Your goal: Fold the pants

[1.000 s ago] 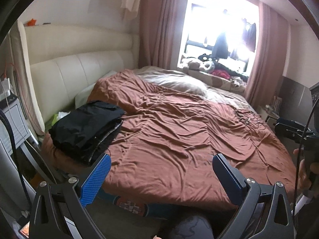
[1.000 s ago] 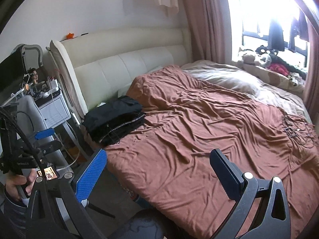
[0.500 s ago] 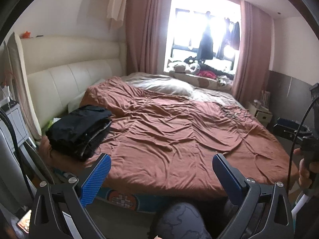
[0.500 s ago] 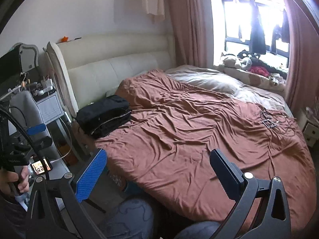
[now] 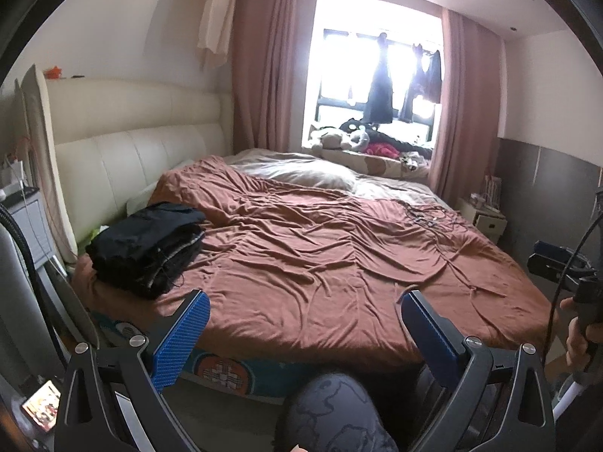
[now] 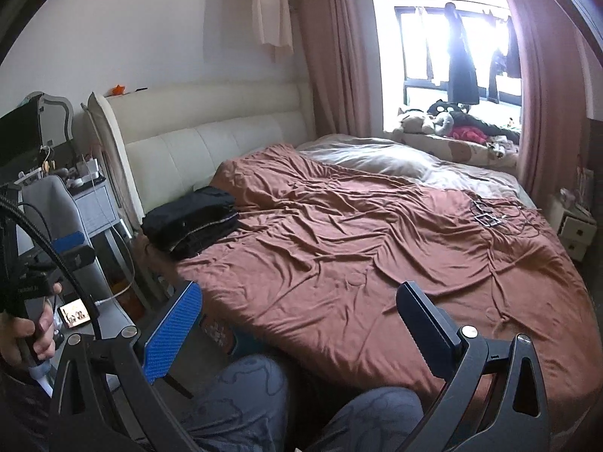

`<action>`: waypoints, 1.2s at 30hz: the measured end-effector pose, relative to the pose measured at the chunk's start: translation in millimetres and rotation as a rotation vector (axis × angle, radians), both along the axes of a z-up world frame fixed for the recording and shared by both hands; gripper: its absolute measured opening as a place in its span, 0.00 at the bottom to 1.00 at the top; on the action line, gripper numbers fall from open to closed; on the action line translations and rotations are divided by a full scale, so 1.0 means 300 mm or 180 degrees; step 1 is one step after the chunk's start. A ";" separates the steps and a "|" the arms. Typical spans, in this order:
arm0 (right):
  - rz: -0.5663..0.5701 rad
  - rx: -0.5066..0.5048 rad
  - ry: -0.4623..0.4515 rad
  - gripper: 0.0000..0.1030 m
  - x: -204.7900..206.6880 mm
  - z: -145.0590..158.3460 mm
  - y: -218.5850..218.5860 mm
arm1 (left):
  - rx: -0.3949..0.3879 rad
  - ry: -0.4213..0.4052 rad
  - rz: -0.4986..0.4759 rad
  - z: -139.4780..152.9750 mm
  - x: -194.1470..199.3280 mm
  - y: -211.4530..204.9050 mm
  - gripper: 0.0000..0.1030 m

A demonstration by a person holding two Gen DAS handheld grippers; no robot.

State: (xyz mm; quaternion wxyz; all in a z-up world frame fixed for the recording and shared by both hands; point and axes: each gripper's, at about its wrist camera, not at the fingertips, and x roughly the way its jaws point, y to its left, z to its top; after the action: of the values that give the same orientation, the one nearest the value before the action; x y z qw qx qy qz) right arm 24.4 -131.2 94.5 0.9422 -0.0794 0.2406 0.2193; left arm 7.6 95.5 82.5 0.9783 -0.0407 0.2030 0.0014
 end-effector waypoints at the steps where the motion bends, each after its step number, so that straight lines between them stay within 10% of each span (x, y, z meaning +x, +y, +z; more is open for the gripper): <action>1: -0.0044 -0.0018 -0.0015 1.00 -0.007 -0.012 -0.007 | 0.0007 -0.0009 0.0005 -0.007 -0.006 -0.004 0.99; 36: -0.0403 0.0046 0.0008 1.00 -0.056 -0.183 -0.041 | -0.0053 -0.0024 -0.0003 -0.178 -0.027 -0.109 0.99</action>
State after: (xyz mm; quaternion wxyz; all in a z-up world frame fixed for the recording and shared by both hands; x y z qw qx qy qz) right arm 7.8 -143.5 39.5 0.9544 -0.0569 0.2447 0.1610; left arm -0.5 62.9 29.2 0.9787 -0.0486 0.1994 -0.0010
